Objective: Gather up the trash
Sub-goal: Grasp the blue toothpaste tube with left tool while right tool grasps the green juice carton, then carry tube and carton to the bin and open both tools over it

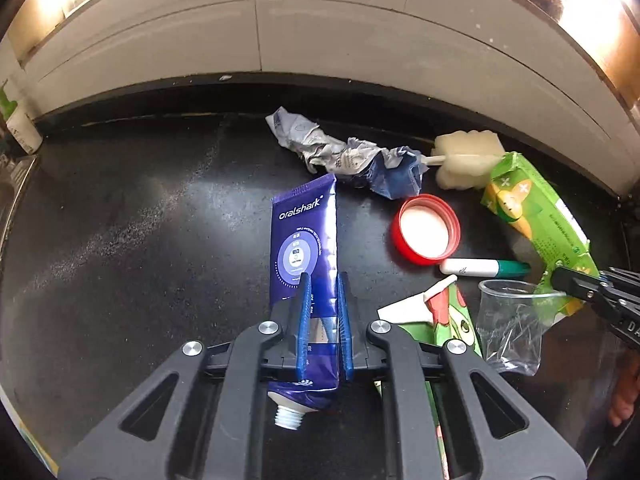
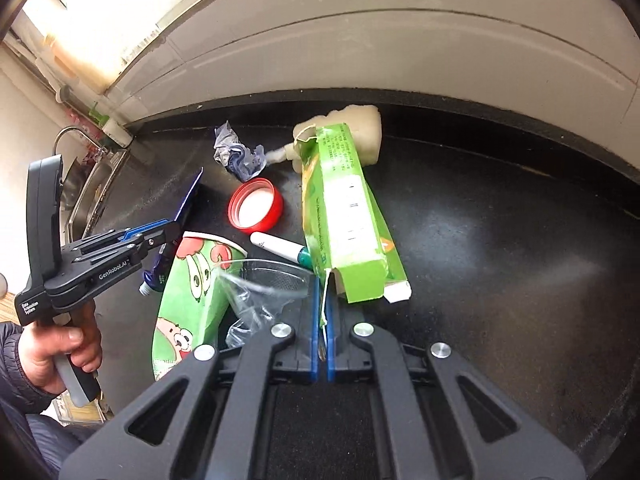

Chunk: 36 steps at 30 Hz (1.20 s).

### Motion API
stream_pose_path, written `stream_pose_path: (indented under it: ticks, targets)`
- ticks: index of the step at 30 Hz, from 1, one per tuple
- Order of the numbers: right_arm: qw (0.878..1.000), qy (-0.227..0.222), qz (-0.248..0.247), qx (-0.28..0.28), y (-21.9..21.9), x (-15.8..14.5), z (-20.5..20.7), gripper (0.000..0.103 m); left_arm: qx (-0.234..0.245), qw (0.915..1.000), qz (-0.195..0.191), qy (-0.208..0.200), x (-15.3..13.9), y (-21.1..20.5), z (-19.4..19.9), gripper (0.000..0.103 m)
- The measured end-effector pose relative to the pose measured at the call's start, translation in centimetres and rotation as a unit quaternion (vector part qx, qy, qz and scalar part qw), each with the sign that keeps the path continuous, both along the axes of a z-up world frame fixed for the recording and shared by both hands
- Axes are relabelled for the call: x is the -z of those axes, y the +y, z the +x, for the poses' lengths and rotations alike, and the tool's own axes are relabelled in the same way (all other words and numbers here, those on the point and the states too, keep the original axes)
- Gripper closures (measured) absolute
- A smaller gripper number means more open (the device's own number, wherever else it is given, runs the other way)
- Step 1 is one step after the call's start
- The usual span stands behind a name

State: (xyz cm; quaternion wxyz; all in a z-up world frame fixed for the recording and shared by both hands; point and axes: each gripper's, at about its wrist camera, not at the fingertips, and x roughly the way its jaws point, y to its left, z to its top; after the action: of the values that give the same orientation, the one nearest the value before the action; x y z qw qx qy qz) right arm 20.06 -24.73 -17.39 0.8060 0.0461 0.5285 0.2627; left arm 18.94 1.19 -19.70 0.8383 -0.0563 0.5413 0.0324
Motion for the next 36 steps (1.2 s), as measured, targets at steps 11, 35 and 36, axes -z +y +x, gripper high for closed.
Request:
stream_pose_path:
  ticks: [11, 35, 36]
  targets:
    - [0.998, -0.043, -0.022, 0.027, -1.1, -3.3, -1.5, 0.101, 0.021, 0.9994, -0.005, -0.029, -4.0, 1.9, -2.8, 0.1]
    - [0.969, -0.109, -0.004, -0.222, 22.2, -10.9, -13.9, 0.101, -0.153, 0.9848, 0.035, -0.075, -12.3, 14.0, -21.6, 0.1]
    - [0.964, -0.109, 0.0, -0.244, 24.4, -11.0, -15.1, 0.101, -0.168, 0.9823, 0.038, -0.074, -12.6, 15.1, -23.0, 0.1]
